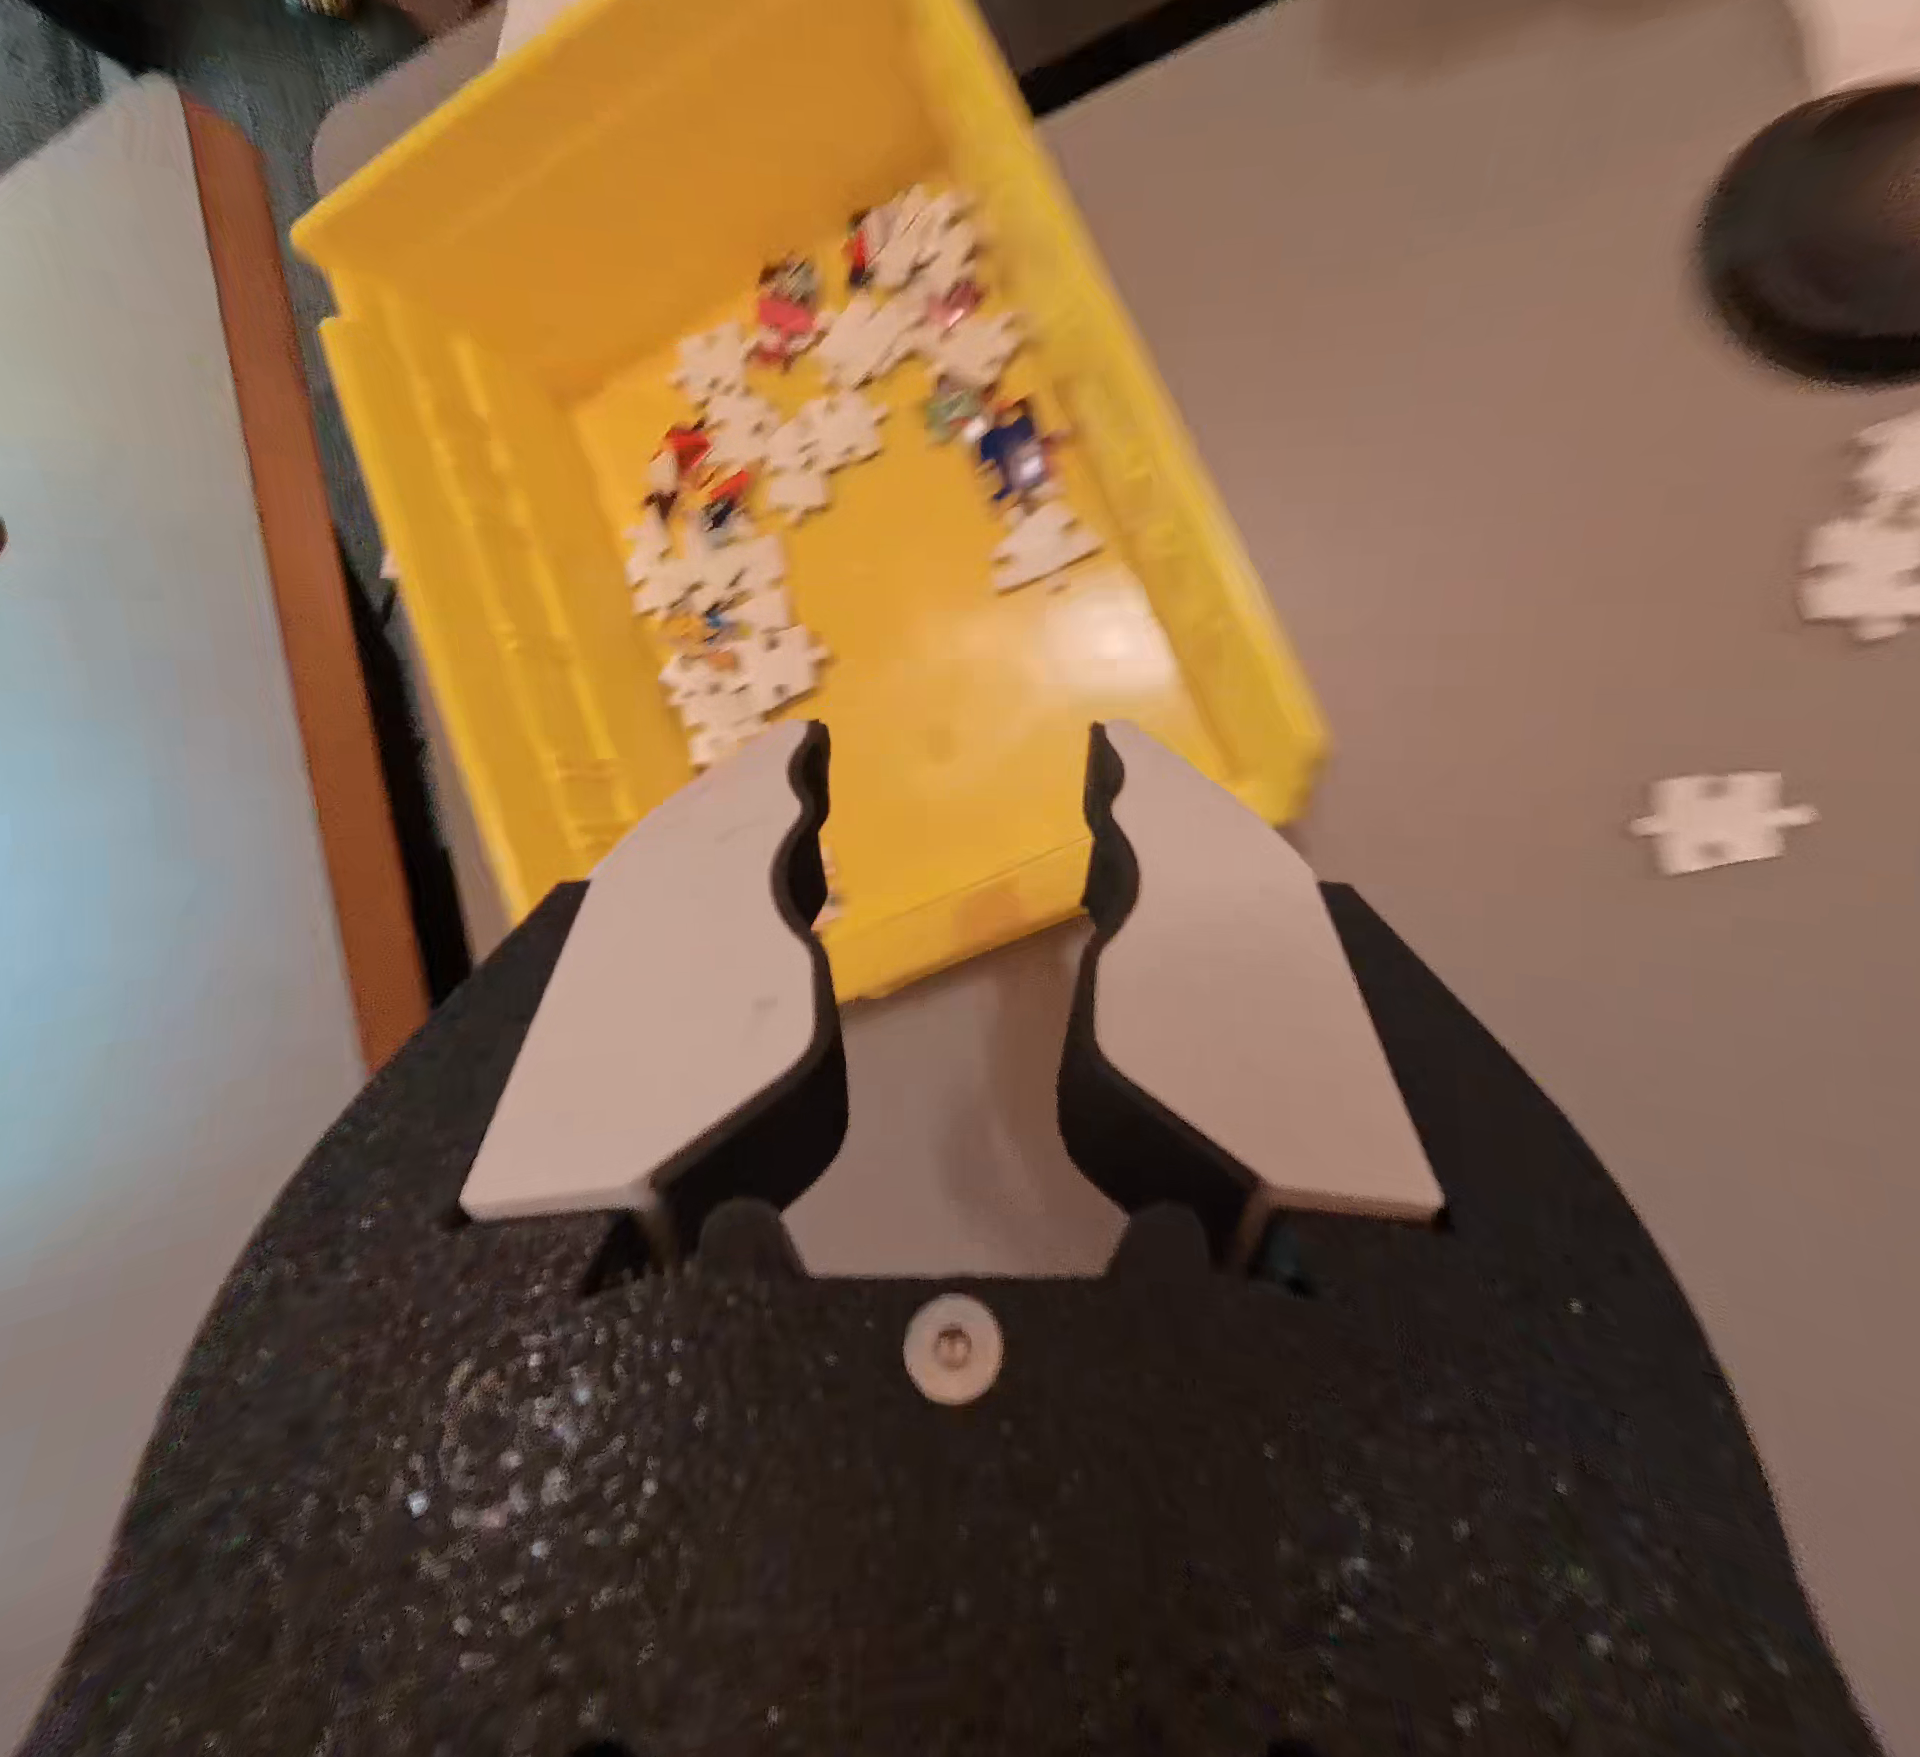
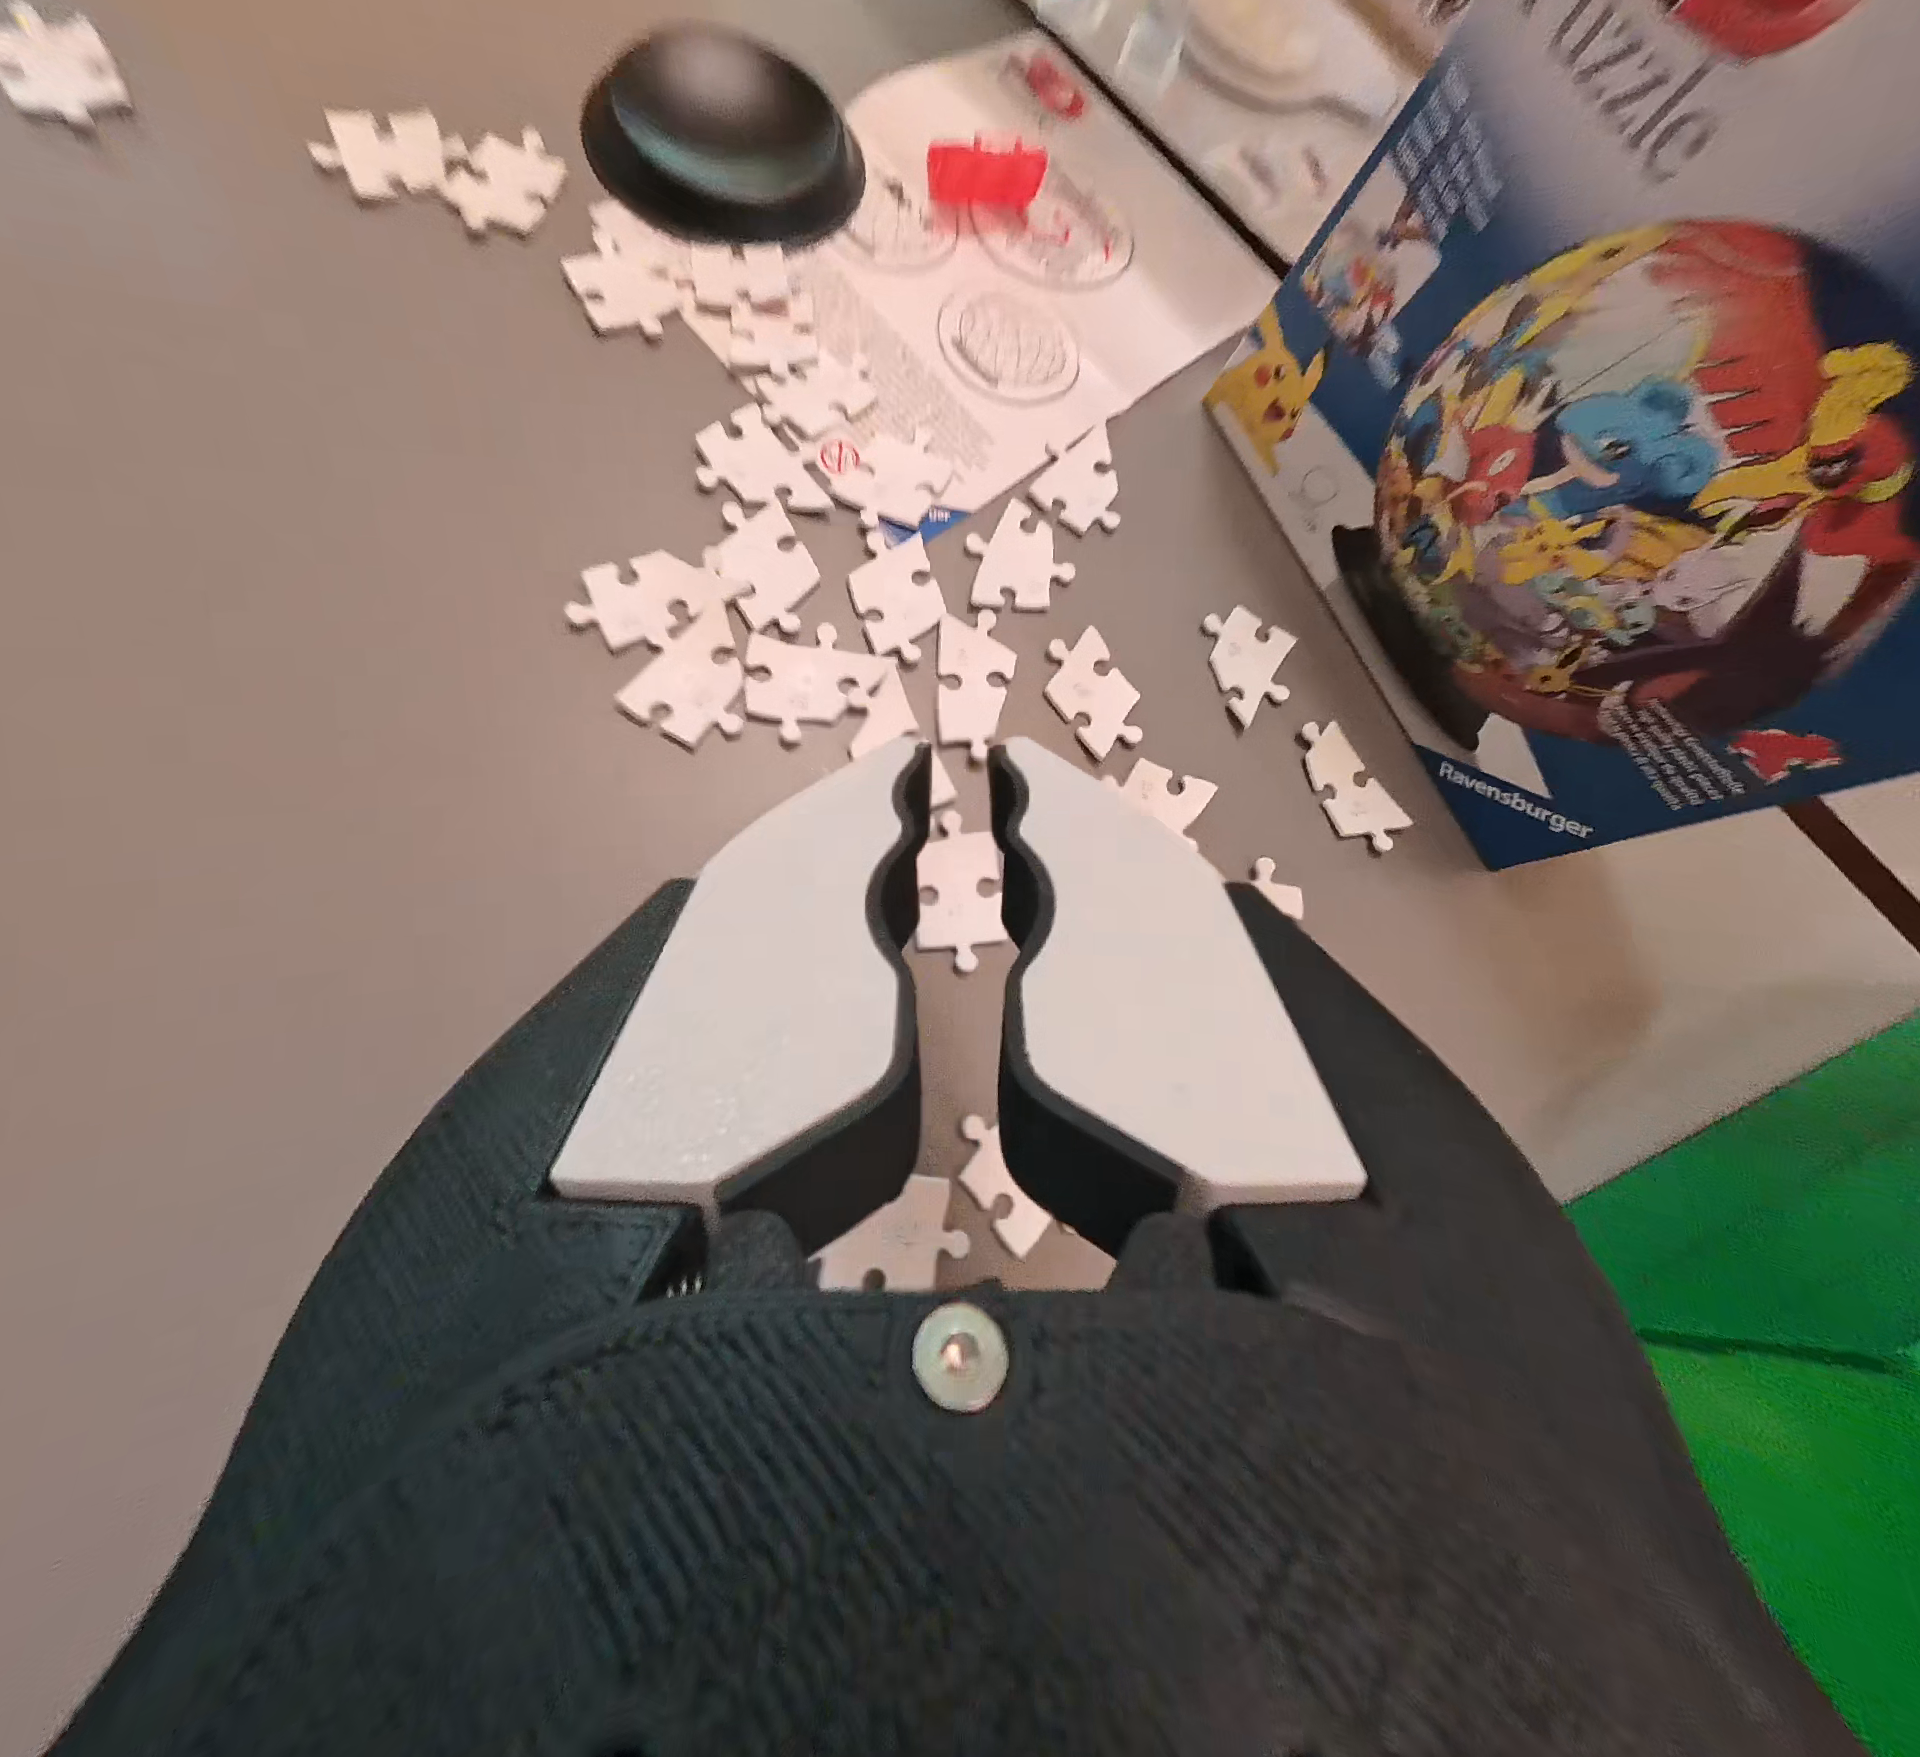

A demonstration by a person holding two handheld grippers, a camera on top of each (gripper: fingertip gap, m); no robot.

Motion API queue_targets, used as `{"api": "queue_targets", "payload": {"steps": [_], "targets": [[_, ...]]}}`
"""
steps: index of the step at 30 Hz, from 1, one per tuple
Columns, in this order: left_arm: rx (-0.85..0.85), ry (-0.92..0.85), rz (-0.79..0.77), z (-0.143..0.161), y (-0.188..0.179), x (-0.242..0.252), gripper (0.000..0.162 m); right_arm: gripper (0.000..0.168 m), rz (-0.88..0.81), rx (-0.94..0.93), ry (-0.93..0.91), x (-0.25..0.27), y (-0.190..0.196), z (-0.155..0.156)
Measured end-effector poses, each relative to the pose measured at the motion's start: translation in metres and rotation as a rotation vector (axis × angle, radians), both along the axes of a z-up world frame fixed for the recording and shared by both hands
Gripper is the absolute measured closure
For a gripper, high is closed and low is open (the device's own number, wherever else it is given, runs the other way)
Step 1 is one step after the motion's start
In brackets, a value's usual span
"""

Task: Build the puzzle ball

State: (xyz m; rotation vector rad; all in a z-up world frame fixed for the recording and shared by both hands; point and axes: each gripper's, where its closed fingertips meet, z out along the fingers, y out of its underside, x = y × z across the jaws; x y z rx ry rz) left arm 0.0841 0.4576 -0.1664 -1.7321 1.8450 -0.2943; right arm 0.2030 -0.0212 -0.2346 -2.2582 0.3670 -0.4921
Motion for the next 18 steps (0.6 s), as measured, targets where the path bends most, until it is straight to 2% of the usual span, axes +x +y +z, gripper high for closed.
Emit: {"api": "queue_targets", "payload": {"steps": [1,6,10,13,18], "targets": [[0.007,0.047,-0.034,-0.005,0.016,0.003,0.113,0.155,0.001,0.031,-0.004,-0.005,0.001,0.005],[0.047,0.279,-0.319,-0.061,0.058,0.022,0.108,0.141,0.003,0.138,-0.001,-0.032,0.000,0.017],[0.236,0.564,-0.533,-0.111,0.082,0.020,0.105,0.135,-0.035,0.139,0.011,-0.047,-0.007,0.012],[0.361,0.702,-0.651,-0.126,0.099,0.021,0.103,0.133,-0.065,0.145,-0.009,-0.054,-0.009,0.012],[0.304,0.725,-0.726,-0.136,0.101,0.029,0.105,0.132,-0.064,0.120,-0.029,-0.062,-0.011,0.012]]}}
